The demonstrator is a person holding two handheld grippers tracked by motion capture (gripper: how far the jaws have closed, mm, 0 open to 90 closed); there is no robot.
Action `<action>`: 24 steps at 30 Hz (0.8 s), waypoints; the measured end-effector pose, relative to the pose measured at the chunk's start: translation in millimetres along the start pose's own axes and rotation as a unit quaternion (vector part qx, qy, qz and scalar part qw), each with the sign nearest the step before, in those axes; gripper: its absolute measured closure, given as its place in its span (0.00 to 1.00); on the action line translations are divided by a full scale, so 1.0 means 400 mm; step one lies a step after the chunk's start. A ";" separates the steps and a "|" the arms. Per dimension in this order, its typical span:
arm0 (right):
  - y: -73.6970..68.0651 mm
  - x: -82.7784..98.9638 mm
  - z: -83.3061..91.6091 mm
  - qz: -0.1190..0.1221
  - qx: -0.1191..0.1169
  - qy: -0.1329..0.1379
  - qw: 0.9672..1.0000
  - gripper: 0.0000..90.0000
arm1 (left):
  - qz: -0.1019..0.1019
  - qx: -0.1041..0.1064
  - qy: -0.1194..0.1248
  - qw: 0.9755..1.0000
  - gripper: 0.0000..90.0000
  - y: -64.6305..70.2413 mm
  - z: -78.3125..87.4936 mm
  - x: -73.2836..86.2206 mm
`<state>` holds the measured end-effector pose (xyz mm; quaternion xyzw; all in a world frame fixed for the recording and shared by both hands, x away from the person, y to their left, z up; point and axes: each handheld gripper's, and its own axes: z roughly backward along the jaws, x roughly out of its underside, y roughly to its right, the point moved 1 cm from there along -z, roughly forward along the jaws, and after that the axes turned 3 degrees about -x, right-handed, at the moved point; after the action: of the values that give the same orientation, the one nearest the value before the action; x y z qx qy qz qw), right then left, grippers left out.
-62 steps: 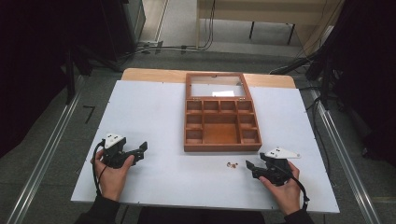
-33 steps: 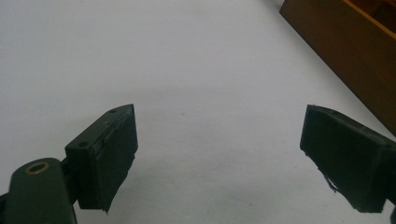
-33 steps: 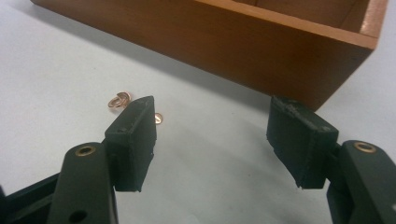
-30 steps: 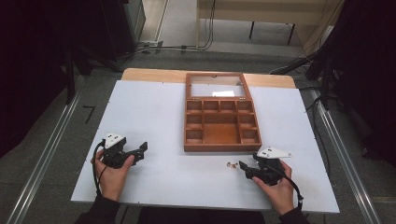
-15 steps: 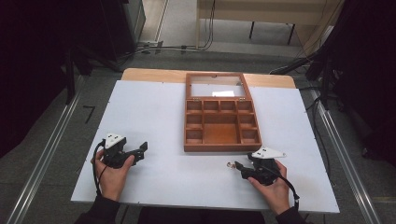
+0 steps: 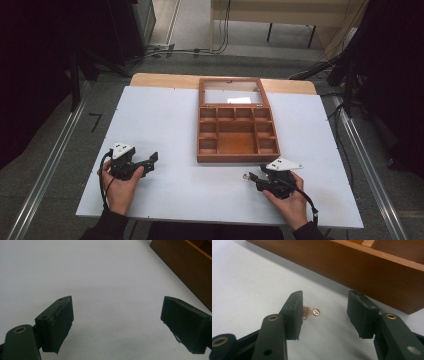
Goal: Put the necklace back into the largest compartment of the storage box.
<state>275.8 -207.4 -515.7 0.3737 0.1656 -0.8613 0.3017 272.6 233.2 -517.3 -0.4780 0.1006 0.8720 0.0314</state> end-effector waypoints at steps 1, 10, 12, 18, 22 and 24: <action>-0.001 0.000 -0.001 0.001 -0.002 0.000 1.000 0.52 | 0.000 0.000 0.000 1.000 0.13 0.000 0.000 0.000; -0.012 -0.002 -0.005 0.009 -0.011 -0.001 1.000 0.62 | 0.001 0.000 -0.001 1.000 0.13 -0.001 -0.001 0.000; -0.013 -0.002 -0.006 0.011 -0.014 -0.003 1.000 0.67 | 0.000 0.000 -0.001 1.000 0.13 -0.001 -0.001 0.000; -0.018 -0.002 -0.007 0.016 -0.019 -0.006 1.000 0.74 | 0.000 0.001 -0.002 1.000 0.13 0.000 -0.002 0.000; -0.021 -0.002 -0.008 0.020 -0.023 -0.006 1.000 0.80 | 0.001 0.001 -0.002 1.000 0.13 0.001 -0.002 0.000; -0.024 -0.001 -0.009 0.022 -0.026 -0.009 0.999 0.81 | 0.000 0.001 -0.002 1.000 0.13 0.000 -0.002 0.000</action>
<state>272.0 -198.1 -517.1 0.3618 0.1773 -0.8532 0.3313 273.1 232.9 -517.8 -0.4763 0.1017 0.8728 0.0317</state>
